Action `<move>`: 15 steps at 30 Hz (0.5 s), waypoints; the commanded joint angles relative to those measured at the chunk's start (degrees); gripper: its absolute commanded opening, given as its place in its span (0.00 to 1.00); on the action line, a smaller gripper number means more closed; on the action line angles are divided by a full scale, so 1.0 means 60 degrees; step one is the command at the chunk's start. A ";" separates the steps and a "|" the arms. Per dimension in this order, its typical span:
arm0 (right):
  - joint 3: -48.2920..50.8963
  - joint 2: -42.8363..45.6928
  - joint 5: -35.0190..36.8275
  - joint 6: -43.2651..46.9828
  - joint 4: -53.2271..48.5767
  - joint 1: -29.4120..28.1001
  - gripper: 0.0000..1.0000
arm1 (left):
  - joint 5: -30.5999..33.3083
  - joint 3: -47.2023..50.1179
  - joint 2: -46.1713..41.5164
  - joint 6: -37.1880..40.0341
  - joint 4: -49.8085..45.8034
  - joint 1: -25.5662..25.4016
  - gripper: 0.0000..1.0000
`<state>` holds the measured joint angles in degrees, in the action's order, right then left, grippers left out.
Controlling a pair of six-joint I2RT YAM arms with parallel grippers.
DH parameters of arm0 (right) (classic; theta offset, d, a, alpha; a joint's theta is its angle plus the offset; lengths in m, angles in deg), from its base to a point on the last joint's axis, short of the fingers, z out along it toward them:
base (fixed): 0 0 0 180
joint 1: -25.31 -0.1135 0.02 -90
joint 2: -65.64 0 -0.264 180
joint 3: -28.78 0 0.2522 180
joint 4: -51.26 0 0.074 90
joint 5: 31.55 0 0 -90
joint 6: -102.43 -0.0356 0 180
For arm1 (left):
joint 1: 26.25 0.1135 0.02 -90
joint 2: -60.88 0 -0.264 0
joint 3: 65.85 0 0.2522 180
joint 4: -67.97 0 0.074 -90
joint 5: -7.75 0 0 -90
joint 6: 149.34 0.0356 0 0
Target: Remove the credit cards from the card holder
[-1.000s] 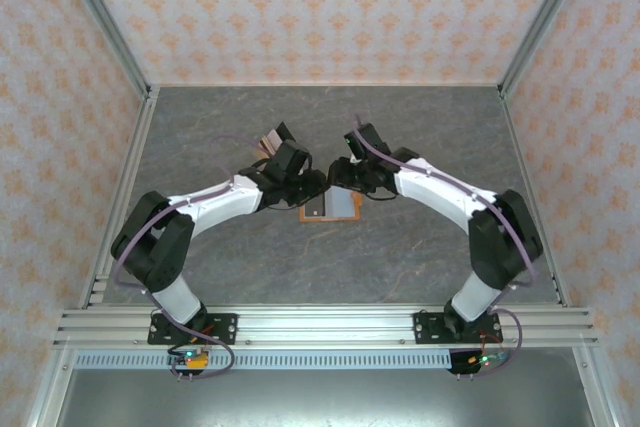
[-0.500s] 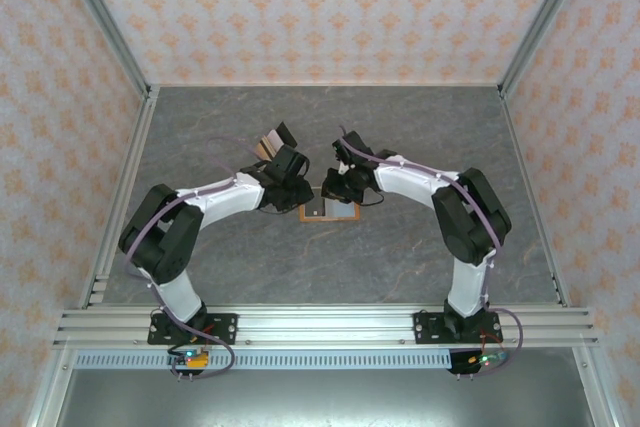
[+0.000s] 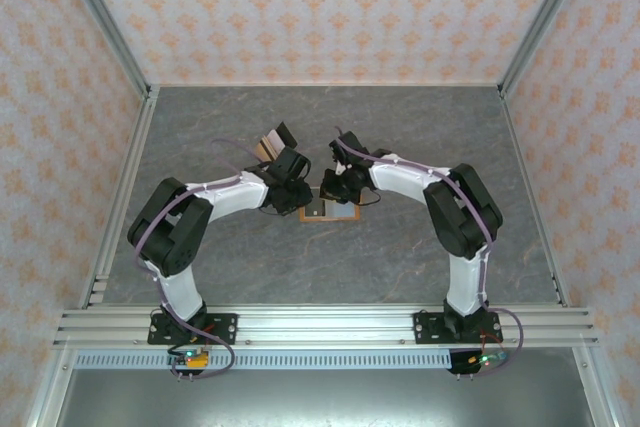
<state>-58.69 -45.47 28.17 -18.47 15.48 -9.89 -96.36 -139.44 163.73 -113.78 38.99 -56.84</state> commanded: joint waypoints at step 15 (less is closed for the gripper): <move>-0.0041 -0.0196 0.0342 -0.0060 -0.0134 0.0034 0.17 | 0.0441 0.0089 0.0219 0.0155 -0.0206 0.0066 0.12</move>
<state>-59.06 -46.61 28.56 -18.49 14.48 -9.89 -95.29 -139.11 164.17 -113.69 39.01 -56.84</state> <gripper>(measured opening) 0.164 0.118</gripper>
